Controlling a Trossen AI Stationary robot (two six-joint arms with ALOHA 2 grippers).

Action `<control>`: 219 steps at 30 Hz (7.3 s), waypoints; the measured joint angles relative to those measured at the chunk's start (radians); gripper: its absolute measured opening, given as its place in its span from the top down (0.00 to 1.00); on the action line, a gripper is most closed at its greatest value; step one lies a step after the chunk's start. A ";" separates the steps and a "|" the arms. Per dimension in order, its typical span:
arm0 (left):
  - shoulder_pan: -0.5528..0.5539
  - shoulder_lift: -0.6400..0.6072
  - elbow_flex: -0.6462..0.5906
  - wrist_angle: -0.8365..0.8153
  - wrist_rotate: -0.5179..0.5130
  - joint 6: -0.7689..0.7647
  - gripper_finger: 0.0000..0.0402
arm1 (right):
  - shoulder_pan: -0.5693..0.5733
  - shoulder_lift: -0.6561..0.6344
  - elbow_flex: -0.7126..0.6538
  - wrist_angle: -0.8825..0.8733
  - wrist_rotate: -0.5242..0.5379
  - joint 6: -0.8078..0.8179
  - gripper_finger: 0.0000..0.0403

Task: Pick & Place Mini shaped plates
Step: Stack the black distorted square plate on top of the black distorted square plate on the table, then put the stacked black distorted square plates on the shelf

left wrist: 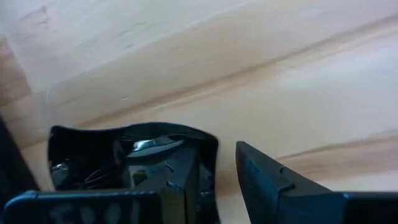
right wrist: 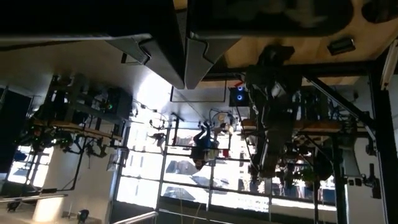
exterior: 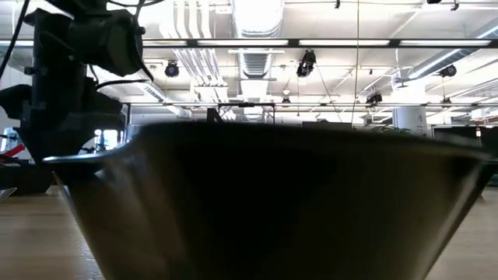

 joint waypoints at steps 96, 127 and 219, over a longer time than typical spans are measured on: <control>0.022 0.534 0.907 0.000 -0.027 0.523 1.00 | 0.000 -0.002 0.000 0.021 0.002 0.022 0.98; 0.020 0.534 0.905 -0.019 0.027 0.495 0.91 | 0.000 -0.040 0.000 0.024 0.002 -0.003 0.98; 0.087 0.458 0.558 0.196 0.008 0.375 0.85 | 0.000 -0.040 0.000 0.023 0.001 0.000 0.98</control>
